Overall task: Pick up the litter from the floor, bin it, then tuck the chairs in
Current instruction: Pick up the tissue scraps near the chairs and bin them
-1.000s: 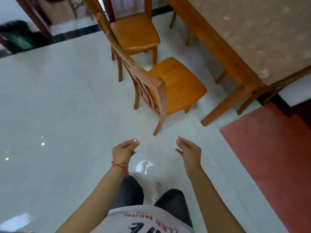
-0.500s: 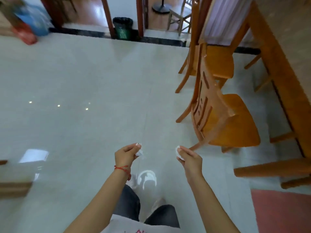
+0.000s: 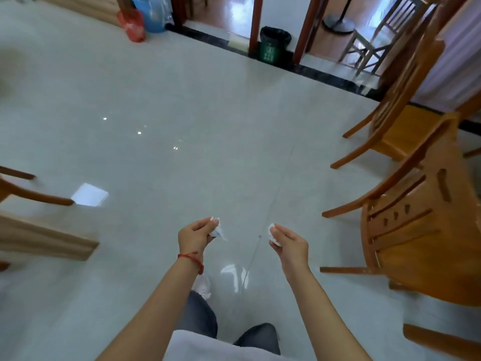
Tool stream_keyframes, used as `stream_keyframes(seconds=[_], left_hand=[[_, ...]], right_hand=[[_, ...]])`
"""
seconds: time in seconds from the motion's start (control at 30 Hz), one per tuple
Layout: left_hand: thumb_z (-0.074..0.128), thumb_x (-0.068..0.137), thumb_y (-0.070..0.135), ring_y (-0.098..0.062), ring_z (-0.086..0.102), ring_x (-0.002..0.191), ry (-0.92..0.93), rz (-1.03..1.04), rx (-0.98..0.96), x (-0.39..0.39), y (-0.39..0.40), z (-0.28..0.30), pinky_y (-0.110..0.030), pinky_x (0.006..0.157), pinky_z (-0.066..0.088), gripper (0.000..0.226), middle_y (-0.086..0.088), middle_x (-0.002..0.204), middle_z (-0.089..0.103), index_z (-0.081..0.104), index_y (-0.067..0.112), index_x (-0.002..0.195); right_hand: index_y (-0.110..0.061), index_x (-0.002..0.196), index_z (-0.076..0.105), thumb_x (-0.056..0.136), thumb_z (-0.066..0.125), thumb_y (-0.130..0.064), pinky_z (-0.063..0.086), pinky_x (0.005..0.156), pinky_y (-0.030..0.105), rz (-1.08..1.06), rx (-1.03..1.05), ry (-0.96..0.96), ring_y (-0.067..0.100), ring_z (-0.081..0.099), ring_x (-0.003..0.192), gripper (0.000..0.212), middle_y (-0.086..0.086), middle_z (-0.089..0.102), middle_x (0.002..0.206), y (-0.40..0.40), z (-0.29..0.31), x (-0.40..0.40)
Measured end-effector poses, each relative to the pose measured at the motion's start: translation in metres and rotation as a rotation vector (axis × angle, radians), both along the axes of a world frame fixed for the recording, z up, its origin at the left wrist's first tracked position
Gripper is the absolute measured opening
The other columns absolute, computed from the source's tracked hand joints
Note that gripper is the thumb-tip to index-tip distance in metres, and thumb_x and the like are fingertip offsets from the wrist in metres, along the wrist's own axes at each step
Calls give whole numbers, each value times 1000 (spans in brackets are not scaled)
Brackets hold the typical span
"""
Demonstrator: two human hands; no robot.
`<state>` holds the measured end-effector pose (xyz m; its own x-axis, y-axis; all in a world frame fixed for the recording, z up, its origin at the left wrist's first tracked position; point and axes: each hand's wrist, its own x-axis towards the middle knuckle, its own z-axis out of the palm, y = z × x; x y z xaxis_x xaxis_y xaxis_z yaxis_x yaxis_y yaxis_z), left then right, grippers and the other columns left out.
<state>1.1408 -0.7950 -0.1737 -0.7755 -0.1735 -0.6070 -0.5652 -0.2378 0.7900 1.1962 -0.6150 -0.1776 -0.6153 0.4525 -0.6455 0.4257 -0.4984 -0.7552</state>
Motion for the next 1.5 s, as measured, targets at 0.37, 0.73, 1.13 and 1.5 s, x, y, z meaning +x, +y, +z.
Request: stream_keyframes(seconds=[0.37,0.73,1.13,1.5], left_hand=[[67,77,1,-12,61,73,27,-2,-29,-114,-79,-2,-14,58,55,24,-3,80,65,64,-7,99],[68,76,1,-15,61,70,4,-67,-25,-247,-20,-14,-18,61,56,25,-7,78,66,64,-8,99],[69,76,2,-18,62,74,62,-131,-52,-421,76,9,-18,63,56,23,-10,81,66,65,-5,97],[70,75,4,-16,63,73,99,-195,-46,-633,129,7,-18,63,56,21,-7,81,67,66,-2,95]], right_hand=[[-4,97,66,80,68,-4,52,56,13,15,-17,-15,22,62,96,17,12,66,103,-72,5,-123],[1,102,64,79,67,-1,53,55,14,-79,-76,13,16,62,81,23,8,66,90,-13,-4,-247],[3,105,64,79,68,-4,54,61,16,-104,-48,52,16,64,84,27,9,67,95,89,17,-412],[4,105,64,79,68,-3,52,65,19,-189,-73,65,14,64,80,27,7,67,88,137,6,-604]])
